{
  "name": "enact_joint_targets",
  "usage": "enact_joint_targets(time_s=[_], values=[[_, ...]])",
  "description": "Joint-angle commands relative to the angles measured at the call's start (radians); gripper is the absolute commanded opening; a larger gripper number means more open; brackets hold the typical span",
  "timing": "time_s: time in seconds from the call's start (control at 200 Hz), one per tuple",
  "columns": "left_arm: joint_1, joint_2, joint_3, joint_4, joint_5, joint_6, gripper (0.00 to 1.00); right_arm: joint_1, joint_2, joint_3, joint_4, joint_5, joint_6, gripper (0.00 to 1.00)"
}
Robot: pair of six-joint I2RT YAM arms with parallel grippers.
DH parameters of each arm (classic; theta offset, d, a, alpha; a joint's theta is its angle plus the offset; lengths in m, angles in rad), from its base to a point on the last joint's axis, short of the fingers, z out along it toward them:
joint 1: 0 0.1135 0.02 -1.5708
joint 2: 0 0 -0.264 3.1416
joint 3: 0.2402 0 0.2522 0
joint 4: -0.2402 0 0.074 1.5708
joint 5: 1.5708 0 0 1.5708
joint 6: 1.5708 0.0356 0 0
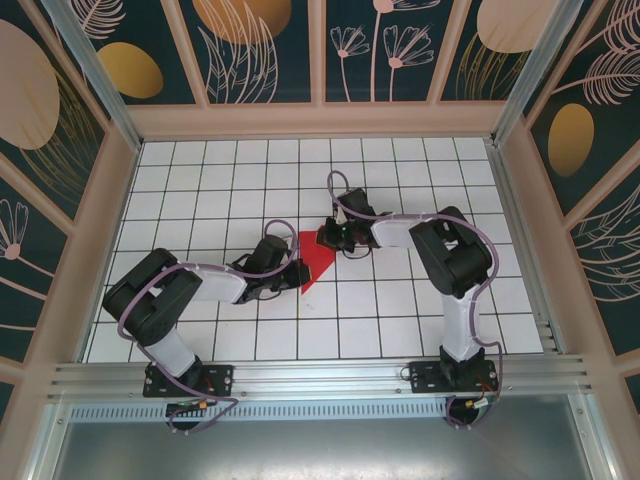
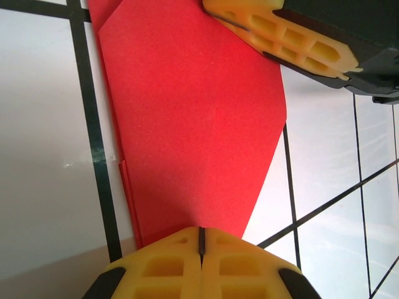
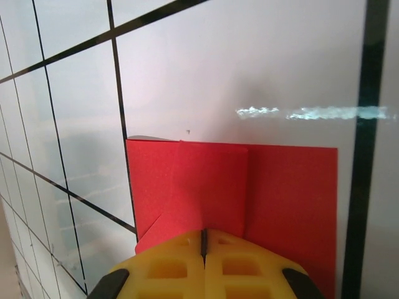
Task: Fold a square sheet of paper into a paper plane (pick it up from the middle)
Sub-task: Fourth fold the wing at the center of the table.
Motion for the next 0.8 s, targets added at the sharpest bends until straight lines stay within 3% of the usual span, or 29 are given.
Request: enact_joint_targets(time_s=[0.0, 0.796], values=[[-0.006, 0.034, -0.025, -0.101, 0.033, 0.02, 0.0, -0.065, 0.074, 0.034, -0.009, 0.102, -0.047, 0.0], [-0.009, 0.064, -0.025, -0.105, 0.043, 0.029, 0.0, -0.165, 0.155, 0.202, -0.064, 0.152, -0.085, 0.0]])
